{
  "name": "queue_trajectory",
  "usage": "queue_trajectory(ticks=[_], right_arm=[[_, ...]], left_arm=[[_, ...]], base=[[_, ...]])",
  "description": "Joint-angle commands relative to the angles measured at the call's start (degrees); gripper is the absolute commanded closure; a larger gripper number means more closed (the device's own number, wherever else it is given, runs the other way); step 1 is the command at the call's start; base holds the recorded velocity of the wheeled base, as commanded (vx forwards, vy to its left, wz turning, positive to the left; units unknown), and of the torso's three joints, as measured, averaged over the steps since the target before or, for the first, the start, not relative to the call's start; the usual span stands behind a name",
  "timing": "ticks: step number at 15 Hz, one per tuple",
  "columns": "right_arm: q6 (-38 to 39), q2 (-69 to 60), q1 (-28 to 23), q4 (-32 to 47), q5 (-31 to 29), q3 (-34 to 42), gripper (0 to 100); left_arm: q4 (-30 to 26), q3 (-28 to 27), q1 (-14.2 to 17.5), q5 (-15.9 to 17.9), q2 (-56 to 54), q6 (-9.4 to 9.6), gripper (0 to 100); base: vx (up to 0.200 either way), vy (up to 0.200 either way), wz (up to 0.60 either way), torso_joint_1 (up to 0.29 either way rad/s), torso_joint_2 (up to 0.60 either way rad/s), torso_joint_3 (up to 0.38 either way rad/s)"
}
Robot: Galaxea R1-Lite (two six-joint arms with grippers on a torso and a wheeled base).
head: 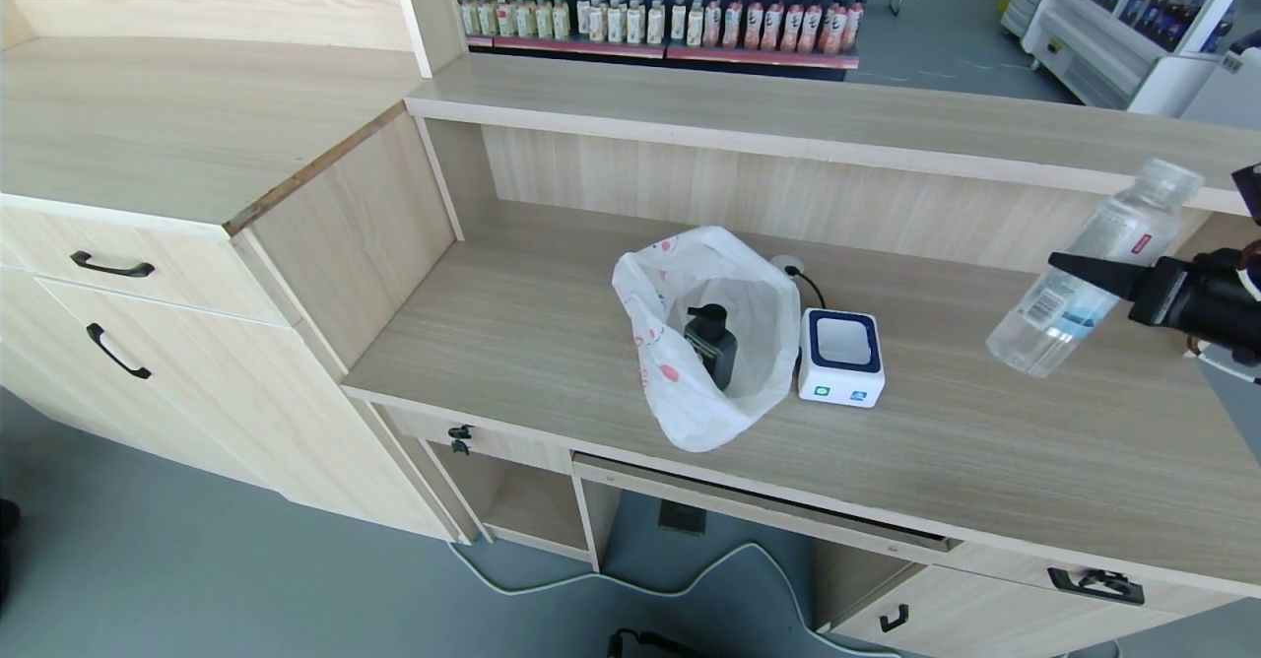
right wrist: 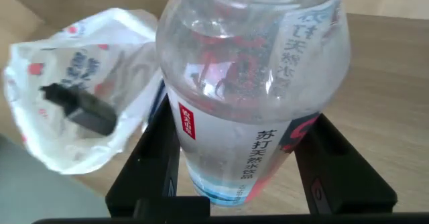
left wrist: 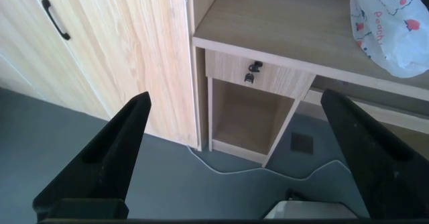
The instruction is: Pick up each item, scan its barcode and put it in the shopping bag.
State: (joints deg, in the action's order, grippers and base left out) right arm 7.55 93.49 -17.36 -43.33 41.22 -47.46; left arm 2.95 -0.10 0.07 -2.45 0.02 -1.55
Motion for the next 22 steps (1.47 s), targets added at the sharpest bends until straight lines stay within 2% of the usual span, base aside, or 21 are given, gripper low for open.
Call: queue_trajectory(ticks=[1,3,4,6,8,14,18,22], right_arm=[[6.4,-11.8,8.7,2.3,7.7,-0.1,100],[10.6,-13.9,14.3,2.4,9.8,-0.9,100],[13.0,-15.9,19.9,2.5,10.4,-0.7,100],[13.4,-17.6,26.7,2.4,10.3,0.6,100],[13.3,-18.3,30.8,2.2,10.3,1.5,100],[16.6,-20.7,38.4,2.1,10.5,0.2,100],[16.9,-20.6,45.7,2.5,10.5,0.0,100],[20.1,-20.8,49.4,3.1,10.5,-1.1,100]], left_arm=[[0.0,0.0,0.0,0.0,0.0,-0.03,0],[0.0,0.0,0.0,0.0,0.0,-0.03,0],[0.0,0.0,0.0,0.0,0.0,-0.03,0],[0.0,0.0,0.0,0.0,0.0,-0.03,0],[0.0,0.0,0.0,0.0,0.0,-0.03,0],[0.0,0.0,0.0,0.0,0.0,-0.03,0],[0.0,0.0,0.0,0.0,0.0,-0.03,0],[0.0,0.0,0.0,0.0,0.0,-0.03,0]], base=[[0.000,0.000,0.00,0.000,0.00,0.000],[0.000,0.000,0.00,0.000,0.00,0.000],[0.000,0.000,0.00,0.000,0.00,0.000],[0.000,0.000,0.00,0.000,0.00,0.000],[0.000,0.000,0.00,0.000,0.00,0.000],[0.000,0.000,0.00,0.000,0.00,0.000],[0.000,0.000,0.00,0.000,0.00,0.000],[0.000,0.000,0.00,0.000,0.00,0.000]])
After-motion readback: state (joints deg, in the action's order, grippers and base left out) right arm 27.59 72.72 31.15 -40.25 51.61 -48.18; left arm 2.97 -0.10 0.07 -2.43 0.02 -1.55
